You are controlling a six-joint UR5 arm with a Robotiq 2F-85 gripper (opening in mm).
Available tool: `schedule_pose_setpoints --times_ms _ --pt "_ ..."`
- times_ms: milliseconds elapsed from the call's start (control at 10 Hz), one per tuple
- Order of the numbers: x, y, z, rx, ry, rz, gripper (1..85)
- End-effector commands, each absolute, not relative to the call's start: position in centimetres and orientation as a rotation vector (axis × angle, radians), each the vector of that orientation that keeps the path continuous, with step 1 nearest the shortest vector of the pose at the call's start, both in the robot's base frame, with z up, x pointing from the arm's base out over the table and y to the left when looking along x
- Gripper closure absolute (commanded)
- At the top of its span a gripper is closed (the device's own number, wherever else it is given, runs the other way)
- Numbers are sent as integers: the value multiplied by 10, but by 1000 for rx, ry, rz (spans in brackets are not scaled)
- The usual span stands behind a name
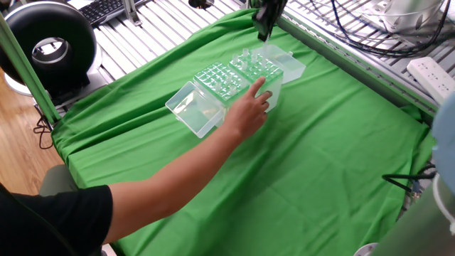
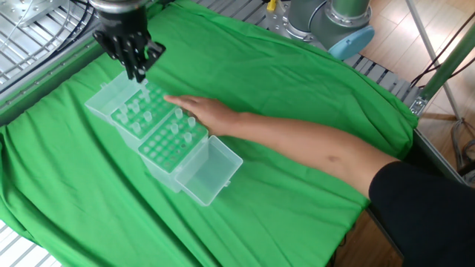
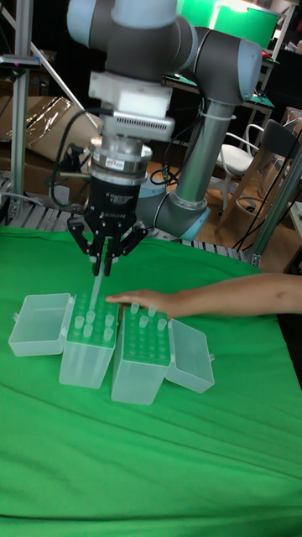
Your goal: Insert a large pipette tip into the holder for large pipette tips
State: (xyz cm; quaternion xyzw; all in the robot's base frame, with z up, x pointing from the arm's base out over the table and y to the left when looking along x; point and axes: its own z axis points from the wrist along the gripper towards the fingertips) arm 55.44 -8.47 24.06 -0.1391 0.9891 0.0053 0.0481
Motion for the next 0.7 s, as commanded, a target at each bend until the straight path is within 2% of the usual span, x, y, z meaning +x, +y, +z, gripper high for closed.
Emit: schedule_pose_setpoints --times_ms 0,600 --pt "554 -84 279 -453 3048 9 733" --pt "558 -60 330 -463 3078 -21 750"
